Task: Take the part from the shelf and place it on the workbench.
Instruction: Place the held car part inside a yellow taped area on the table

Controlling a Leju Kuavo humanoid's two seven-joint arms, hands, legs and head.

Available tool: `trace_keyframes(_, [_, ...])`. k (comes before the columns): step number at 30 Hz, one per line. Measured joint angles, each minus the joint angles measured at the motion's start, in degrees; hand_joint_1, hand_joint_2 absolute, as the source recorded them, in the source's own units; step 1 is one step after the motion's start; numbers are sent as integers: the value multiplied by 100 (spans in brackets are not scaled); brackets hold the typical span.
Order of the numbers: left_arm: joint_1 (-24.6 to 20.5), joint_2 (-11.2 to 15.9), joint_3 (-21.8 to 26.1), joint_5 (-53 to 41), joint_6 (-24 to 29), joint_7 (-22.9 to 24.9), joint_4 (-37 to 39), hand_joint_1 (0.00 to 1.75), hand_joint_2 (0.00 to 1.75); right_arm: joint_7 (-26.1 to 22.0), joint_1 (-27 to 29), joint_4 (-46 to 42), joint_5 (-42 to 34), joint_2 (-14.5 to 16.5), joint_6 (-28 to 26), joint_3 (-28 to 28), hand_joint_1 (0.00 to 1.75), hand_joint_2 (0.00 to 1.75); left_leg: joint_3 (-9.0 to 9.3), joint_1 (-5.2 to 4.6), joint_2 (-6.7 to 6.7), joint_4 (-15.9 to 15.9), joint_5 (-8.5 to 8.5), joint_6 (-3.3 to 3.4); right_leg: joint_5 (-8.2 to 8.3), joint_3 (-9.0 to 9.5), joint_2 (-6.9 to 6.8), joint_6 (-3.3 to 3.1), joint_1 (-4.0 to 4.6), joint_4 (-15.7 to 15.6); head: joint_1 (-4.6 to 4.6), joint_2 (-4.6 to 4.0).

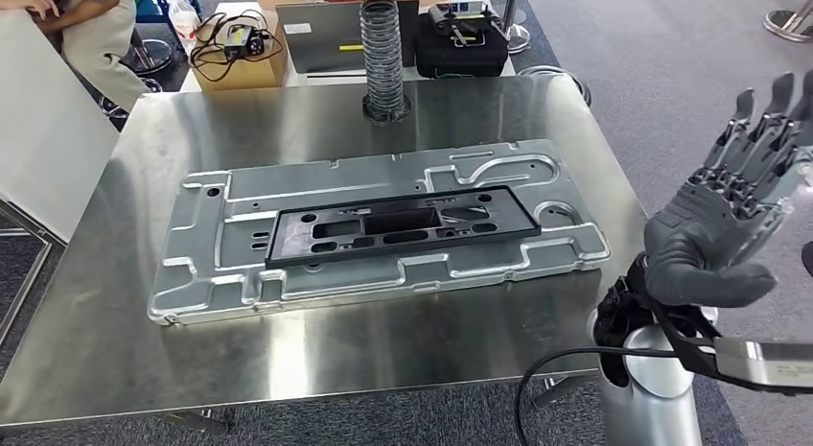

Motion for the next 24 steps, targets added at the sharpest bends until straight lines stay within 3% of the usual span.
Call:
trace_keyframes(1, [-10, -6, 11, -1, 0, -1, 0, 0, 0, 0, 35, -56, 1, -35, -3, -16, 0, 0, -34, 4, 11, -23, 45, 53, -193, -84, 2, 13, -6, 214, 2, 0])
trace_keyframes(3, [-26, -16, 30, -4, -14, -3, 0, 0, 0, 0, 97, -129, -8, -106, -29, -47, 0, 0, -133, -22, 26, -25, 123, 112, -701, -345, 3, 24, -13, 953, 4, 0])
trace_keyframes(4, [-28, -17, 39, -6, -25, -4, 0, 0, 0, 0, 135, -144, -14, -152, -77, -62, 0, 0, -189, -39, 29, -21, 163, 123, -878, -450, 3, 31, -13, 1311, 4, 0])
trace_keyframes(5, [-28, -18, 48, -7, -35, -5, 0, 0, 0, 0, 183, -150, -21, -214, -169, -70, 0, 0, -247, -56, 30, -17, 206, 130, -950, -481, 3, 33, -13, 1526, 3, 0])
trace_keyframes(6, [-27, -19, 54, -8, -41, -5, 0, 0, 0, 0, 241, -149, -25, -293, -298, -74, 0, 0, -306, -71, 27, -12, 249, 132, -902, -403, 3, 25, -13, 1523, 3, 0])
trace_keyframes(7, [-25, -20, 60, -8, -42, -3, 0, 0, 0, 0, 308, -149, -26, -382, -440, -75, 0, 0, -367, -83, 21, -3, 293, 129, -765, -211, 3, 8, -10, 1297, 3, 0])
trace_keyframes(8, [-25, -21, 64, -17, -45, 3, 0, 0, 0, 0, 383, -149, -26, -472, -576, -74, 0, 0, -422, -91, 14, 12, 336, 120, -610, 73, 3, -20, -4, 902, 4, 0])
trace_keyframes(10, [-20, -27, 80, -54, -57, 19, 0, 0, 0, 2, 576, -151, -46, -623, -788, -72, 0, 0, -506, -109, -3, 41, 411, 79, -466, 600, -2, -68, 37, 95, -3, 0])
trace_keyframes(12, [-12, -29, 114, -95, -63, 25, 0, 0, 0, 7, 812, -159, -76, -739, -944, -69, 0, 0, -535, -109, -12, 47, 488, 18, -465, 762, -3, -98, 79, -218, 13, 1])
trace_keyframes(14, [0, -21, 149, -108, -60, 12, -1, 0, 0, 11, 1002, -164, -86, -811, -1020, -67, 0, 0, -548, -102, -15, 29, 571, -46, -377, 696, -4, -146, 71, -221, 46, 1])
trace_keyframes(15, [7, -18, 163, -109, -61, 0, -1, 0, 0, 13, 1090, -165, -91, -827, -1031, -68, 0, 0, -575, -98, -15, 59, 520, -78, -315, 651, -12, -178, 57, -225, 56, 1])
trace_keyframes(16, [15, -15, 176, -109, -63, -15, -2, 0, 0, 14, 1192, -165, -102, -830, -1028, -69, 0, 0, -621, -91, -15, 173, 357, -113, -248, 595, -25, -213, 42, -238, 56, 0])
trace_keyframes(17, [22, -12, 186, -109, -65, -28, -2, 0, 0, 15, 1303, -166, -117, -830, -1024, -72, 0, 0, -690, -78, -13, 400, 91, -146, -179, 525, -41, -241, 29, -248, 55, 0])
trace_keyframes(19, [29, -12, 198, -108, -66, -38, -2, 0, 0, 17, 1491, -166, -146, -834, -1032, -77, 0, 0, -841, -56, -11, 1132, -525, -213, -52, 358, -55, -266, 32, -240, 49, 0])
trace_keyframes(20, [28, -10, 200, -109, -66, -38, -2, 0, 0, 17, 1566, -166, -151, -837, -1041, -78, 0, 0, -872, -48, -11, 1470, -687, -237, 10, 269, -58, -262, 32, -232, 46, 0])
trace_keyframes(21, [27, -8, 201, -111, -66, -37, -2, 0, 0, 21, 1635, -166, -162, -840, -1045, -80, 0, 0, -826, -40, -11, 1669, -707, -252, 73, 176, -60, -253, 32, -219, 47, 0])
trace_keyframes(22, [27, -6, 201, -119, -69, -34, -2, 0, 0, 29, 1694, -166, -189, -847, -1035, -86, 0, 0, -689, -33, -11, 1671, -607, -257, 128, 89, -62, -242, 31, -203, 46, 0])
trace_keyframes(24, [19, -2, 201, -142, -72, -27, -2, 0, 0, 38, 1796, -166, -270, -858, -938, -130, 0, 0, -130, -25, -11, 1101, -355, -240, 228, -62, -62, -209, 27, -165, 45, 0])
